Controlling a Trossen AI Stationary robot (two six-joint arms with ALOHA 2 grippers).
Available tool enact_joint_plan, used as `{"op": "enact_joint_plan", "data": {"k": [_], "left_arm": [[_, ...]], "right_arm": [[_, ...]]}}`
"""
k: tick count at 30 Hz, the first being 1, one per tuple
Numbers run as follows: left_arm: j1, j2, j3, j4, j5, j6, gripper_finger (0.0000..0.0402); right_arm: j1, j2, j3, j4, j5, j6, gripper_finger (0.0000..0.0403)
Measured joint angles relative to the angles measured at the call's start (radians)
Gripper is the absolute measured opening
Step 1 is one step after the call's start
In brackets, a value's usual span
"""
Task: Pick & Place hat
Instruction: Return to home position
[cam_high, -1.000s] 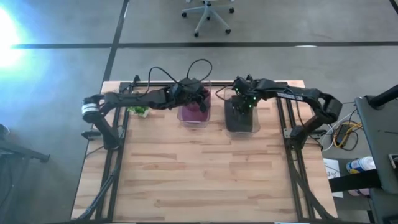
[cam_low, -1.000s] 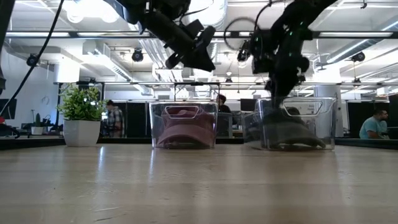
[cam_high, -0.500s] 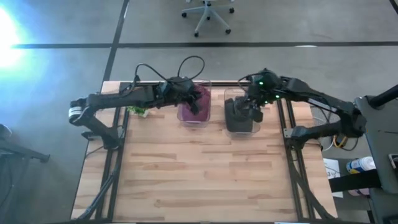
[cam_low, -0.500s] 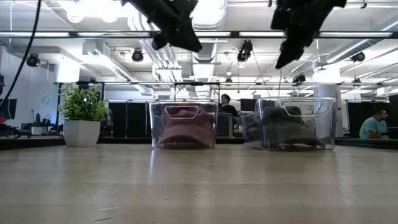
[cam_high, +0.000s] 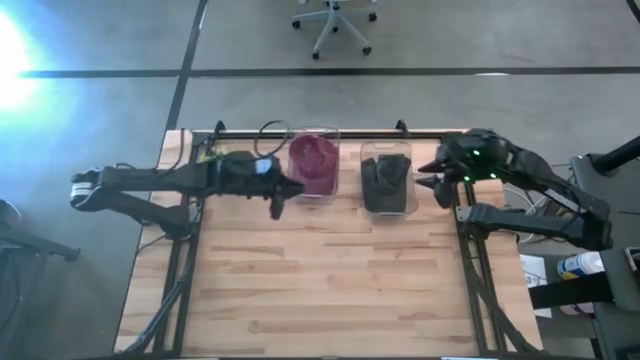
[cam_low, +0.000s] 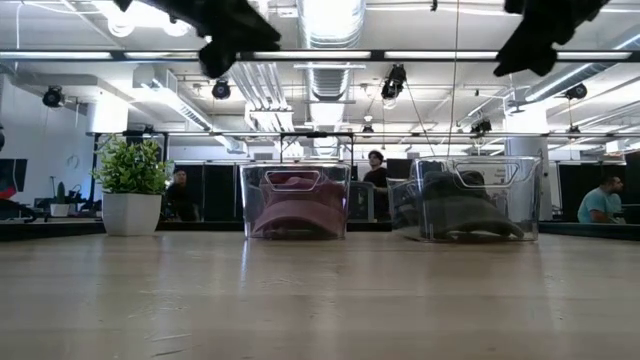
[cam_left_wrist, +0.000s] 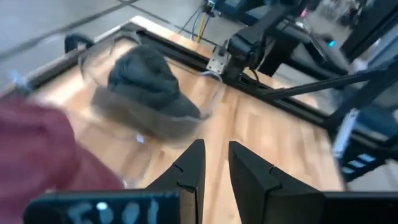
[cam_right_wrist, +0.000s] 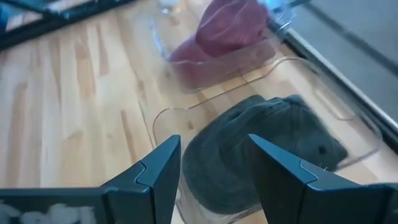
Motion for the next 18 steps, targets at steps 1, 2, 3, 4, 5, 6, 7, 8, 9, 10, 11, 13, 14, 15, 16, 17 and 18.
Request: {"op": "enact_joint_plan", "data": {"k": [1, 2, 3, 4, 5, 6, 7, 8, 9, 10, 11, 13, 14, 15, 16, 17, 18], "left_arm": [[-0.001, -0.029, -0.029, 0.001, 0.002, -0.034, 0.0064], [0.001, -0.054, -0.057, 0.001, 0.0, -0.069, 0.0064], [0.002, -0.08, -0.083, 0.003, -0.003, -0.118, 0.0064], [0.002, -0.105, -0.112, 0.005, -0.008, -0.187, 0.0064], [0.0, -0.127, -0.141, 0.02, -0.008, -0.235, 0.0064], [-0.008, -0.145, -0.169, 0.06, -0.003, -0.241, 0.0064], [-0.019, -0.158, -0.199, 0.123, 0.019, -0.22, 0.0064], [-0.025, -0.171, -0.232, 0.195, 0.057, -0.188, 0.0064], [-0.026, -0.181, -0.264, 0.268, 0.105, -0.16, 0.0064], [-0.022, -0.19, -0.297, 0.341, 0.155, -0.147, 0.0064], [-0.014, -0.197, -0.33, 0.411, 0.198, -0.143, 0.0064], [0.007, -0.206, -0.401, 0.54, 0.261, -0.149, 0.0064], [0.014, -0.21, -0.437, 0.6, 0.277, -0.156, 0.0064], [0.019, -0.215, -0.47, 0.655, 0.284, -0.162, 0.0064], [0.024, -0.219, -0.497, 0.699, 0.288, -0.166, 0.0064], [0.028, -0.224, -0.523, 0.74, 0.292, -0.167, 0.0064], [0.031, -0.23, -0.543, 0.768, 0.293, -0.168, 0.0064]], "right_arm": [[0.0, -0.029, -0.009, 0.0, 0.006, 0.018, 0.0178], [-0.001, -0.057, -0.017, 0.0, 0.02, 0.024, 0.0178], [-0.002, -0.082, -0.025, 0.001, 0.041, 0.037, 0.0178], [-0.003, -0.106, -0.031, -0.001, 0.068, 0.069, 0.0178], [-0.002, -0.132, -0.036, -0.002, 0.08, 0.129, 0.0178], [-0.002, -0.157, -0.043, 0.003, 0.079, 0.182, 0.0178], [-0.001, -0.185, -0.057, 0.021, 0.063, 0.193, 0.0178], [-0.001, -0.212, -0.075, 0.053, 0.019, 0.182, 0.0178], [-0.001, -0.239, -0.097, 0.109, -0.052, 0.166, 0.0178], [-0.001, -0.263, -0.124, 0.172, -0.137, 0.159, 0.0178], [0.0, -0.287, -0.155, 0.224, -0.219, 0.162, 0.0178], [0.0, -0.332, -0.223, 0.289, -0.321, 0.199, 0.0178], [0.0, -0.356, -0.257, 0.31, -0.339, 0.221, 0.0178], [0.0, -0.38, -0.293, 0.321, -0.353, 0.239, 0.0178], [-0.001, -0.404, -0.328, 0.333, -0.363, 0.259, 0.0178], [0.0, -0.427, -0.361, 0.352, -0.373, 0.278, 0.0178], [0.0, -0.452, -0.391, 0.374, -0.382, 0.294, 0.0178]]}}
